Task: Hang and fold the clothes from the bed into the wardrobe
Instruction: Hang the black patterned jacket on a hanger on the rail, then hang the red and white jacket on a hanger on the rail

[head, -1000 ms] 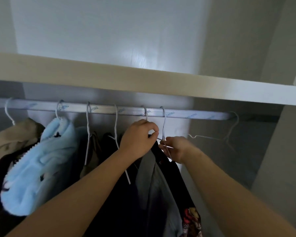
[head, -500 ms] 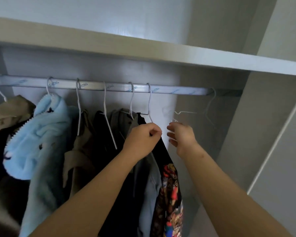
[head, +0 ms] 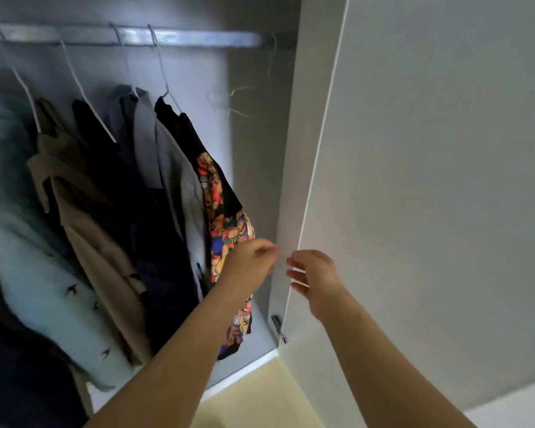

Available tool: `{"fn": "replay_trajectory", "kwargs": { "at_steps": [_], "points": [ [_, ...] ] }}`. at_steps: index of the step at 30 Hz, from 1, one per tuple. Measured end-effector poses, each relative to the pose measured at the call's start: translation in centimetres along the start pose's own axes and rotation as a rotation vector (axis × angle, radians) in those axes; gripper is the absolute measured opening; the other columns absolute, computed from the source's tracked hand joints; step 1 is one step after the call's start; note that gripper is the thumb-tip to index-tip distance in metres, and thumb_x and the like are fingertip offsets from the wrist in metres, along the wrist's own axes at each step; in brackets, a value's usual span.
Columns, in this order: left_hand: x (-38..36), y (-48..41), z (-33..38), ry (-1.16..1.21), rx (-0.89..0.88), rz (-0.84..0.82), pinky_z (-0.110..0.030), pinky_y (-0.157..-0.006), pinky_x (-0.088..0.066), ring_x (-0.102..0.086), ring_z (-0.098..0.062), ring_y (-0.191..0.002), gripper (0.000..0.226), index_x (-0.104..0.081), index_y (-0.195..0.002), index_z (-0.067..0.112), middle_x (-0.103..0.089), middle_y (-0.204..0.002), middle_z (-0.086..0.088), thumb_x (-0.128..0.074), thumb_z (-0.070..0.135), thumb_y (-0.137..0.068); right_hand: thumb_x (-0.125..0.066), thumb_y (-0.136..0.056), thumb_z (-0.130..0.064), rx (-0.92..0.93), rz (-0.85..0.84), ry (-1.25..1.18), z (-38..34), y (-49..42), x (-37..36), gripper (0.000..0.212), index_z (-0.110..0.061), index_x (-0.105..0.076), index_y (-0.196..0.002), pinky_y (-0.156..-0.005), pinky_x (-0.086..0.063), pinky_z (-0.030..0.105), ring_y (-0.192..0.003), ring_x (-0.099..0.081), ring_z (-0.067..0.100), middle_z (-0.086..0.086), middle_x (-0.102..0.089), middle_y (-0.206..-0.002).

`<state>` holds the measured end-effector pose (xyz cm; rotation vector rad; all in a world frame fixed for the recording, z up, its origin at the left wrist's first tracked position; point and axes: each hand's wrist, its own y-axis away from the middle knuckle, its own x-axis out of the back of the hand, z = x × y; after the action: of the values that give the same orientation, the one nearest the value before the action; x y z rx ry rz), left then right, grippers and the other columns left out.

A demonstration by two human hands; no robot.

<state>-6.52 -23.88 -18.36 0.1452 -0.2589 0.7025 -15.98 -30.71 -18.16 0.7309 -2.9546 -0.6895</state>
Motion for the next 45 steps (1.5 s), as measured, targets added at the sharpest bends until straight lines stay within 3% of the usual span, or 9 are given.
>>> {"fn": "replay_trajectory", "kwargs": {
  "at_steps": [3,6,9,13,21,26,31,36,45],
  "points": [
    [-2.4,3.6,-1.7,0.005,0.084,-0.090,-0.011,-0.050,-0.043,-0.061,-0.008,-0.061,0.016,-0.062,-0.076,0.020,-0.060,-0.069,0.008,-0.057,0.016,-0.090,-0.049,-0.091,-0.008,-0.084,0.080,-0.026,3.3,3.2,3.6,0.012,-0.013,-0.053,-0.081,-0.061,-0.041,0.027,-0.067,-0.053,0.017,0.003,-0.059,-0.076],
    [-4.3,6.1,-2.0,-0.030,0.110,-0.181,-0.013,-0.048,-0.040,-0.059,0.003,-0.051,0.018,-0.062,-0.073,0.026,-0.063,-0.071,0.008,-0.056,0.019,-0.089,-0.049,-0.092,-0.010,-0.119,0.168,-0.087,5.5,5.8,6.3,0.010,-0.013,-0.054,-0.083,-0.062,-0.043,0.027,-0.069,-0.055,0.016,0.002,-0.061,-0.079],
    [-5.8,8.4,-1.9,-0.049,0.097,-0.297,-0.023,-0.055,-0.040,-0.062,-0.005,-0.057,0.022,-0.064,-0.071,0.028,-0.065,-0.074,0.004,-0.055,0.017,-0.089,-0.049,-0.091,-0.011,-0.114,0.278,-0.175,7.6,8.5,8.1,0.011,-0.015,-0.054,-0.082,-0.062,-0.043,0.026,-0.068,-0.055,0.015,0.001,-0.061,-0.079],
    [-7.2,13.3,-3.1,-0.090,0.092,-0.454,-0.026,-0.065,-0.041,-0.062,-0.010,-0.063,0.021,-0.063,-0.072,0.030,-0.065,-0.076,0.006,-0.055,0.019,-0.089,-0.050,-0.091,-0.011,-0.162,0.419,-0.288,12.1,13.8,10.2,0.010,-0.015,-0.055,-0.083,-0.061,-0.043,0.026,-0.068,-0.055,0.016,0.002,-0.062,-0.080],
    [-13.9,27.0,-4.9,-0.213,0.085,-0.851,-0.026,-0.064,-0.046,-0.065,-0.011,-0.075,0.013,-0.062,-0.080,0.028,-0.066,-0.082,0.005,-0.054,0.024,-0.089,-0.049,-0.091,-0.010,-0.238,0.778,-0.496,21.8,27.9,17.3,0.011,-0.016,-0.054,-0.082,-0.059,-0.041,0.025,-0.066,-0.055,0.015,0.000,-0.061,-0.079],
    [-20.3,37.8,-3.7,-0.253,0.021,-1.085,-0.026,-0.064,-0.042,-0.058,-0.016,-0.071,0.012,-0.063,-0.092,0.018,-0.061,-0.074,0.002,-0.053,0.023,-0.089,-0.049,-0.091,-0.010,-0.195,0.983,-0.618,26.4,37.8,23.0,0.011,-0.015,-0.055,-0.083,-0.058,-0.041,0.025,-0.064,-0.054,0.014,0.001,-0.061,-0.078],
    [-25.9,50.9,-2.7,-0.295,-0.045,-1.277,-0.026,-0.065,-0.041,-0.055,-0.017,-0.067,0.015,-0.063,-0.078,0.022,-0.059,-0.070,0.001,-0.053,0.019,-0.089,-0.049,-0.091,-0.011,-0.165,1.162,-0.702,31.1,49.7,29.5,0.012,-0.014,-0.053,-0.081,-0.056,-0.040,0.025,-0.061,-0.053,0.015,0.001,-0.060,-0.076],
    [-31.2,65.3,-1.6,-0.328,-0.146,-1.470,-0.022,-0.058,-0.040,-0.054,-0.011,-0.060,0.015,-0.062,-0.081,0.019,-0.058,-0.071,0.004,-0.052,0.014,-0.091,-0.049,-0.091,-0.010,-0.142,1.384,-0.776,36.9,62.2,36.1,0.011,-0.014,-0.054,-0.082,-0.058,-0.041,0.025,-0.063,-0.054,0.015,0.002,-0.060,-0.077],
    [-37.9,84.1,-3.4,-0.493,-0.189,-1.722,-0.020,-0.053,-0.037,-0.054,-0.007,-0.057,0.014,-0.061,-0.084,0.017,-0.058,-0.072,0.004,-0.051,0.013,-0.092,-0.049,-0.090,-0.009,-0.194,1.578,-1.066,47.0,76.9,42.4,0.012,-0.014,-0.053,-0.080,-0.057,-0.039,0.024,-0.061,-0.053,0.016,0.003,-0.060,-0.075]
  ]
}}
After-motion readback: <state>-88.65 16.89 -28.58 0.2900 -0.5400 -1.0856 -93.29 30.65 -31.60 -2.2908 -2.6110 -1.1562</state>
